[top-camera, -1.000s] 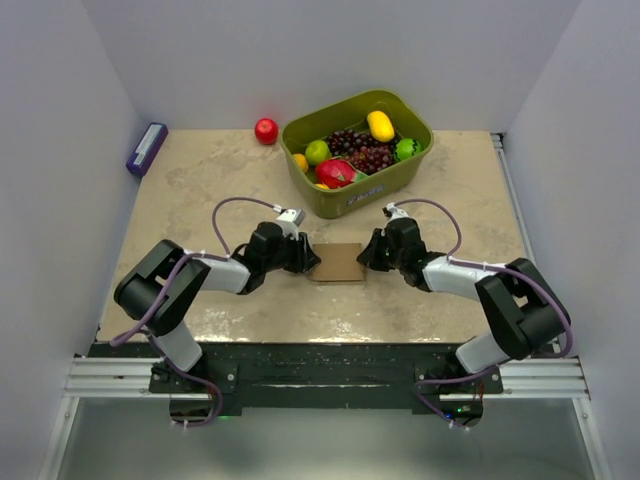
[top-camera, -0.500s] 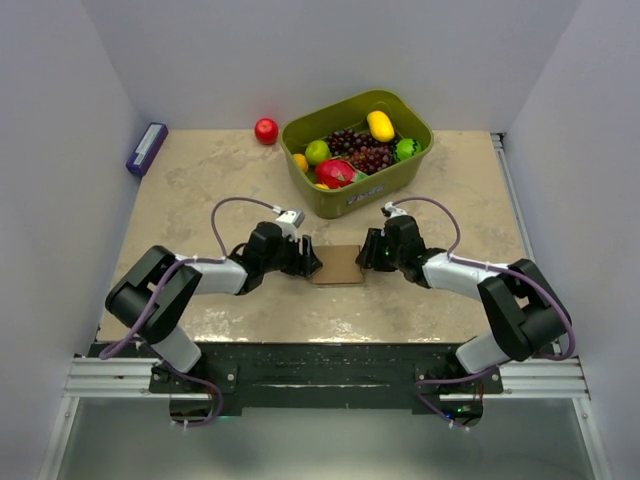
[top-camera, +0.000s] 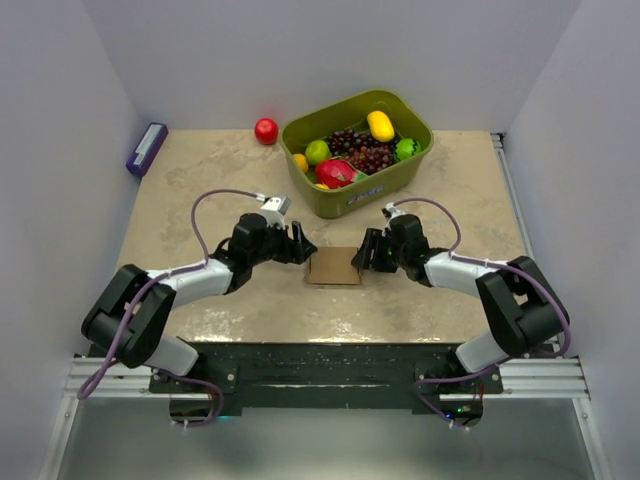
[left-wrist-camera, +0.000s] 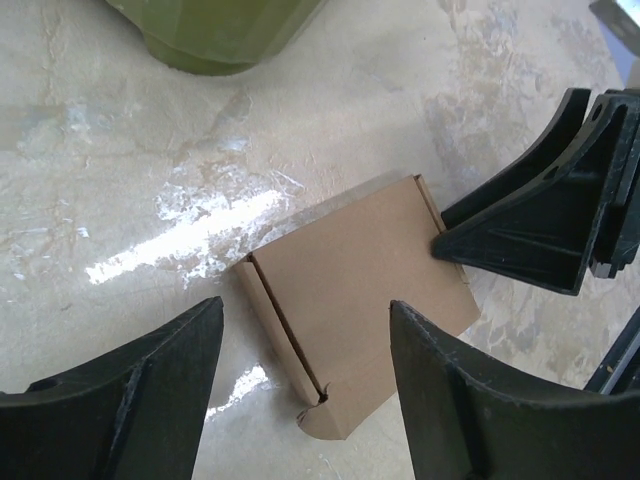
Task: Fold the paper box
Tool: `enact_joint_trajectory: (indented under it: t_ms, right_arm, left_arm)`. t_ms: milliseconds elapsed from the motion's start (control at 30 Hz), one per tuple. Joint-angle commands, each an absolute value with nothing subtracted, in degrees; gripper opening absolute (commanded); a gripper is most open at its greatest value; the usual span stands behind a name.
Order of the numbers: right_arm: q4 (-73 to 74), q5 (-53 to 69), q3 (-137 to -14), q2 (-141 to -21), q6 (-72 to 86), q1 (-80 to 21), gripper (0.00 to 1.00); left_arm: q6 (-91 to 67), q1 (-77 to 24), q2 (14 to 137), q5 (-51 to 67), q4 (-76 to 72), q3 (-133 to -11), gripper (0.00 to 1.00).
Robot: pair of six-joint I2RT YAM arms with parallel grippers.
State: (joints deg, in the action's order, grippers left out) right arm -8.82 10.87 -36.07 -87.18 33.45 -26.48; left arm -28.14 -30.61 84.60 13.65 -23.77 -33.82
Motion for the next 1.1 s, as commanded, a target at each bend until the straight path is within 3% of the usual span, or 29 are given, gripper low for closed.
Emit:
enact_joint_trajectory:
  t_ms: [0,133,300,367,400,500,700,900,1067]
  right_arm:
    - [-11.95,16.52,-36.21,-88.06,34.45,-25.93,0.60]
    - [-13.71,18.37,-36.12,-89.21,35.59,-25.93,0.66]
    - [-13.80,17.32,-36.12,-91.58,35.95,-25.66,0.65]
    - [-13.28,17.23,-36.21,-92.90,36.21,-25.40,0.58]
    - [-13.18,17.40,-36.12,-93.16,36.56,-25.31,0.47]
    - [-13.45,17.67,-35.33,-93.43,36.91,-24.52,0.31]
    - [-15.90,20.74,-32.70,-93.43,37.35,-21.98,0.10]
    - [-18.54,23.64,-30.68,-95.27,37.53,-19.69,0.00]
    - [-21.09,25.57,-29.36,-96.85,38.32,-17.58,0.00]
  left_arm:
    - [-29.09,-29.36,81.92,15.03,-23.64,-32.78,0.72]
    - [-28.83,-28.92,81.39,14.94,-22.77,-32.78,0.72]
    - [-29.09,-28.83,81.47,15.12,-22.85,-32.26,0.72]
    - [-29.09,-28.83,81.39,15.29,-23.03,-32.17,0.72]
    - [-29.18,-28.83,81.39,15.29,-23.03,-32.08,0.72]
    - [-29.27,-28.74,80.69,15.03,-22.85,-31.64,0.72]
    - [-29.97,-28.30,78.84,15.47,-22.76,-30.68,0.72]
    - [-31.20,-28.30,78.84,17.14,-23.99,-29.53,0.73]
    - [-32.60,-28.21,80.15,18.28,-24.96,-29.00,0.73]
